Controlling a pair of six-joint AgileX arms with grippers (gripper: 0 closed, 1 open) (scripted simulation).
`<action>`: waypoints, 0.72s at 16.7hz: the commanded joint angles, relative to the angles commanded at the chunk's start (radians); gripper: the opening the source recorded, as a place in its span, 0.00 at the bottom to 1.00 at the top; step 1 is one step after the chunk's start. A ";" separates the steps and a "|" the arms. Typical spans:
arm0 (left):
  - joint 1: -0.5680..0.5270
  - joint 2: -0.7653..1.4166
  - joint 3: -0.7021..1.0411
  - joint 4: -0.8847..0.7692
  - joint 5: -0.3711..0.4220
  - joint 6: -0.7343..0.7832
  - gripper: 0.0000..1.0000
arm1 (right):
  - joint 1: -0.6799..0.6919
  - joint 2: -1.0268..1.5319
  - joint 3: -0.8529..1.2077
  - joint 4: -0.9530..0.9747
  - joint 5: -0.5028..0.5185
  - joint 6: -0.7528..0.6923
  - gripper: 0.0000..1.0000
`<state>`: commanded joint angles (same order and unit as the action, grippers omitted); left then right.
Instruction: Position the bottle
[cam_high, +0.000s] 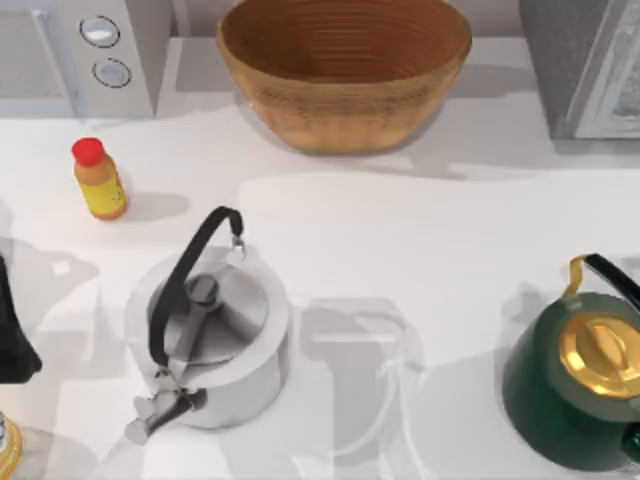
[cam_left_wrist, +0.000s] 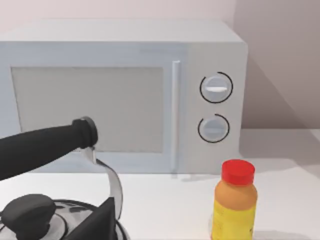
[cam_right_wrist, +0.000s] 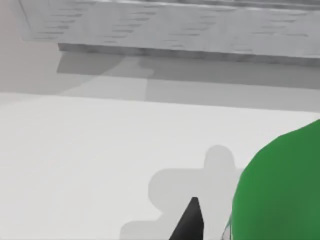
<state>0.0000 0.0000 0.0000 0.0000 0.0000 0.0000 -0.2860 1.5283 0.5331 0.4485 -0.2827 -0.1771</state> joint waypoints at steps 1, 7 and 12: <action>0.000 0.000 0.000 0.000 0.000 0.000 1.00 | -0.031 -0.024 -0.020 0.019 -0.002 0.002 0.00; 0.000 0.000 0.000 0.000 0.000 0.000 1.00 | -0.075 -0.058 -0.047 0.048 -0.006 0.003 0.00; 0.000 0.000 0.000 0.000 0.000 0.000 1.00 | -0.067 0.003 -0.032 0.084 -0.001 0.006 0.00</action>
<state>0.0000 0.0000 0.0000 0.0000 0.0000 0.0000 -0.3534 1.5318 0.5013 0.5327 -0.2834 -0.1715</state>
